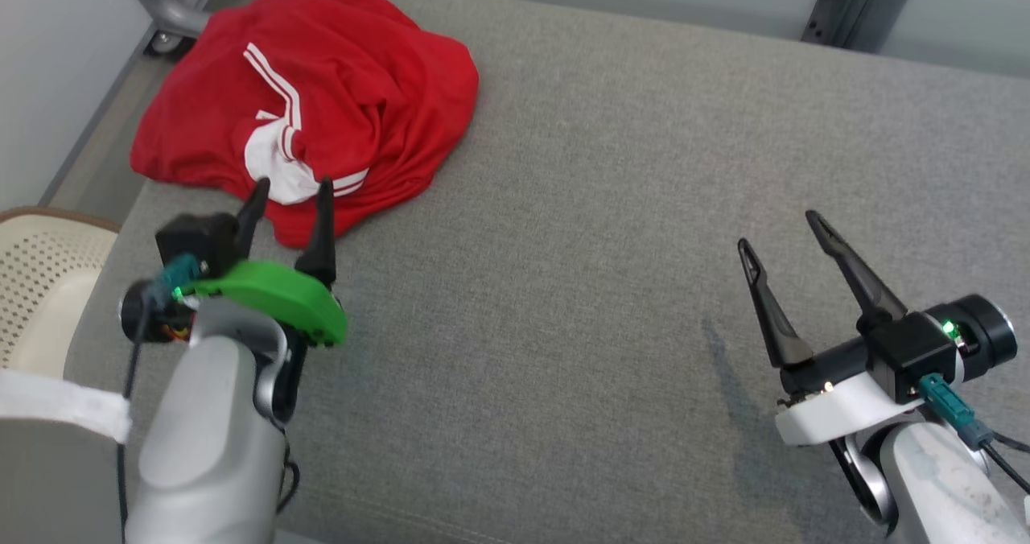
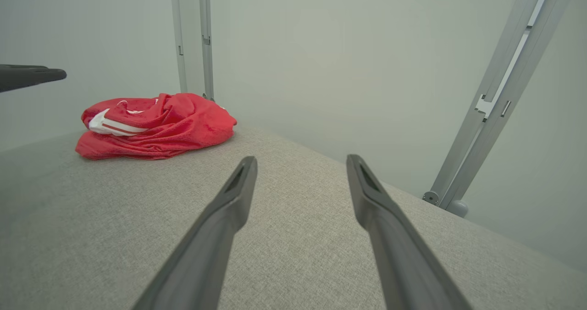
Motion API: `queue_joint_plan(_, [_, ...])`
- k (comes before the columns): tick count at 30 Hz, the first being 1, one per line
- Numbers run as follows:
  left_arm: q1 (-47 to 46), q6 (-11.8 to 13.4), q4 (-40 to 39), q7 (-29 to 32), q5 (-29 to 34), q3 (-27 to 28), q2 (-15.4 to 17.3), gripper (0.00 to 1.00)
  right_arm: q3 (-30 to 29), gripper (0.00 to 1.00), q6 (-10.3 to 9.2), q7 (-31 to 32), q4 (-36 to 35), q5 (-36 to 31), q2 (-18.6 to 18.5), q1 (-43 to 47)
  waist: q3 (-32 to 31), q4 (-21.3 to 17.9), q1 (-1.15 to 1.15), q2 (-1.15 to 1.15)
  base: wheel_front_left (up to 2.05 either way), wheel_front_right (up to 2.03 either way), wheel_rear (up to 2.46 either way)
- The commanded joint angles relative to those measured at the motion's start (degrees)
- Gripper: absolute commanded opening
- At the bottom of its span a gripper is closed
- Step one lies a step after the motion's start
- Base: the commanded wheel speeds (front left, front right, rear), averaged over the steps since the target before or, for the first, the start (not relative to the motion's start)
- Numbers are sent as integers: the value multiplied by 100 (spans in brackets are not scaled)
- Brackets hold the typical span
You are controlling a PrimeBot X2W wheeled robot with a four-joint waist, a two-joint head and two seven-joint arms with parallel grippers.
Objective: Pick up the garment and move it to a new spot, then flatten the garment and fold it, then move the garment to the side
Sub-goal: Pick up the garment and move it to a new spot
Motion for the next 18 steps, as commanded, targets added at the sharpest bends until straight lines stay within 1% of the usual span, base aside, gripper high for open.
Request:
queue_joint_plan(1, [-385,-16,200,101,-184,61,23,100,2,100,-6,-18,-56,-35,-72,-227,1396,-334,0,0,0,0,0])
queue_joint_plan(6, [-1308,5,1035,361,-318,143,230,100,-29,100,-6,-18,-130,-47,-152,-525,1889,-486,0,0,0,0,0])
queue_joint_plan(8, [-1512,10,1358,460,-506,270,206,100,-37,100,-6,-18,-127,-61,-149,-581,1972,-521,0,0,0,0,0])
queue_joint_plan(10, [-1692,88,1635,512,-469,294,290,100,-46,100,-6,-18,-126,-70,-131,-615,2023,-544,0,0,0,0,0])
queue_joint_plan(13, [-1829,74,1998,615,-551,305,290,100,-63,100,-6,-18,-106,-75,-99,-660,2039,-564,0,0,0,0,0])
queue_joint_plan(14, [-1878,69,2089,578,-557,301,324,45,-60,100,-6,-18,-91,-74,-91,-676,2031,-569,0,0,0,0,0])
queue_joint_plan(15, [-1908,74,2164,533,-590,330,345,6,-58,100,-6,-18,-79,-73,-80,-687,2010,-572,0,0,0,0,0])
queue_joint_plan(16, [-1913,75,2258,514,-575,317,370,0,-44,100,-6,-18,-64,-74,-68,-696,1980,-577,0,0,0,0,0])
queue_joint_plan(18, [-1932,67,2367,437,-604,323,389,0,-26,100,-6,-18,-51,-63,-32,-720,1900,-595,0,0,0,0,0])
